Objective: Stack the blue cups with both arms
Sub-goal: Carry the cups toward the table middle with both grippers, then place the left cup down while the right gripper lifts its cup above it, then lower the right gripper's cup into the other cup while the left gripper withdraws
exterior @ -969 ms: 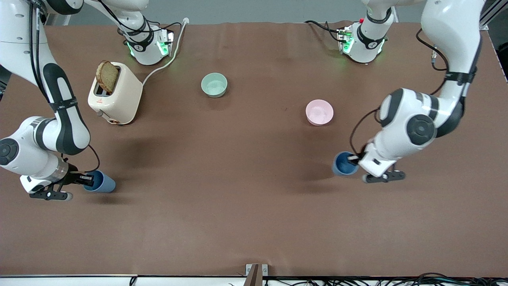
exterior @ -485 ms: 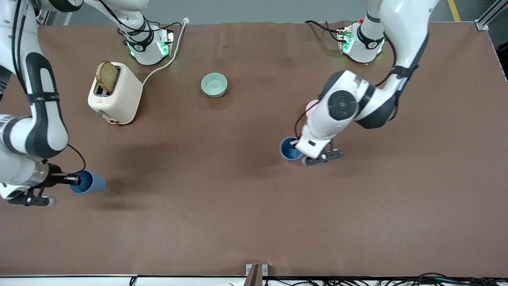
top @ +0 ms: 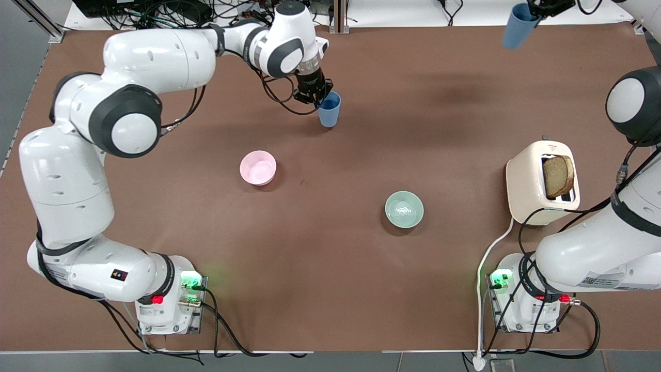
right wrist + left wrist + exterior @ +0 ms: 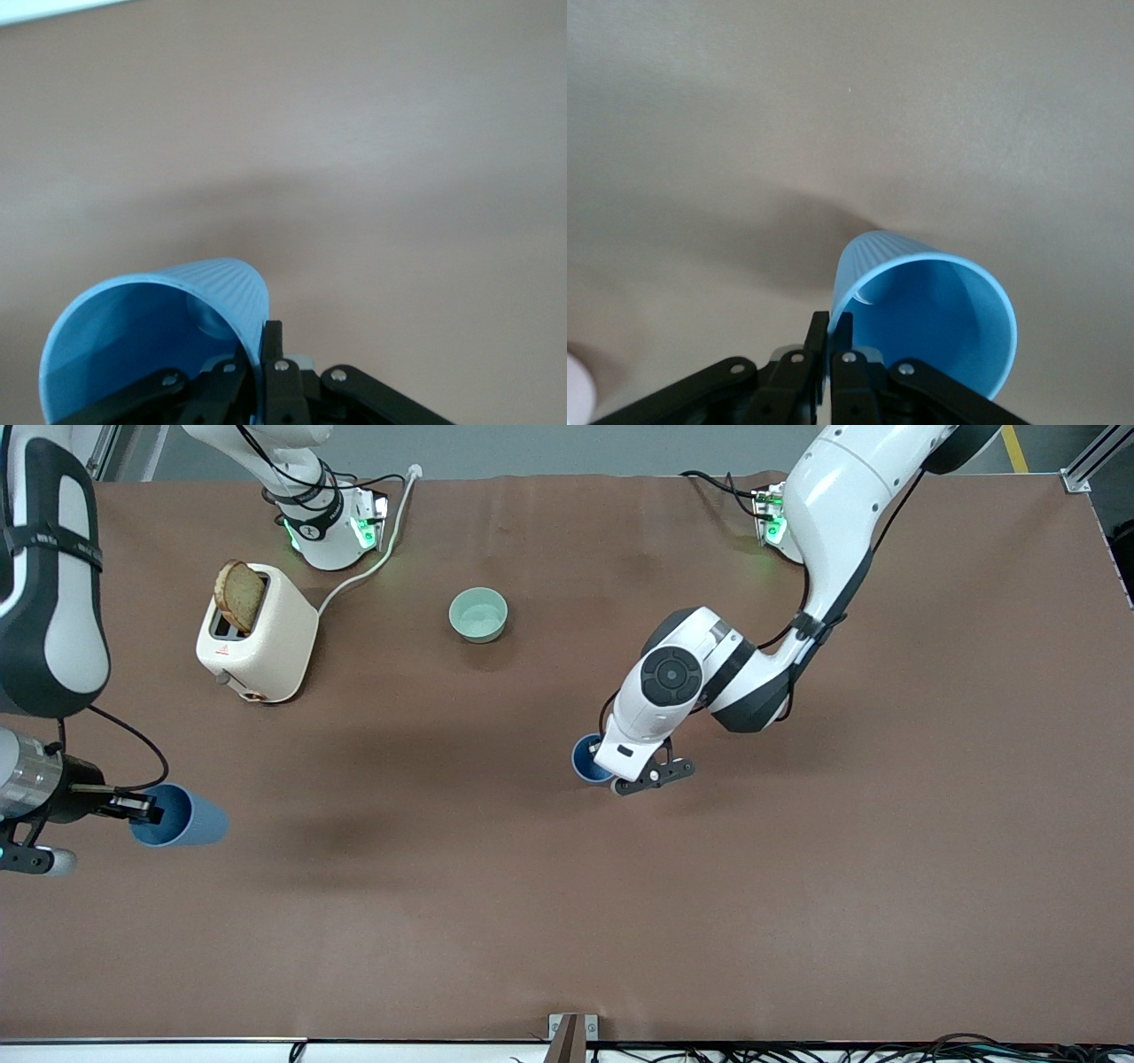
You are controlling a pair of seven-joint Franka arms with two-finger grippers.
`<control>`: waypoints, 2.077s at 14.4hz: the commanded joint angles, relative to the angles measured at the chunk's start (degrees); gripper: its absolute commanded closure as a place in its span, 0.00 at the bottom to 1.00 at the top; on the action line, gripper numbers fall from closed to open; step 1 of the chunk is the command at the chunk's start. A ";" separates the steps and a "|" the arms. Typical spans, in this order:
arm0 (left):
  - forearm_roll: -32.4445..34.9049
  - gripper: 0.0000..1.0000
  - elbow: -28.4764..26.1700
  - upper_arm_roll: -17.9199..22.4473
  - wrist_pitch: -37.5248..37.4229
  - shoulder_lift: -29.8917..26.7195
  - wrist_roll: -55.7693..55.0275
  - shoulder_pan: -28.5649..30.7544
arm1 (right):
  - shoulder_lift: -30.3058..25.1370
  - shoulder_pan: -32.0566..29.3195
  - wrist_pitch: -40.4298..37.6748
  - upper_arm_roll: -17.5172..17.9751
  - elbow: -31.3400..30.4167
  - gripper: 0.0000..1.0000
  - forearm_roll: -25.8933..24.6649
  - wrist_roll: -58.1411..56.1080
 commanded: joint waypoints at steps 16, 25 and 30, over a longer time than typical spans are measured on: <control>3.83 0.00 6.72 0.13 -23.28 -24.20 18.85 18.17 | 3.28 42.45 12.14 -0.02 -1.82 1.00 1.87 43.88; 1.73 0.00 6.28 2.13 -35.95 -35.46 42.16 26.81 | 10.42 45.45 18.49 -0.02 -1.55 0.99 2.22 44.06; -3.82 0.00 3.12 15.76 -38.75 -40.65 54.65 20.13 | 11.12 45.19 18.49 -0.10 -1.55 0.98 1.87 43.35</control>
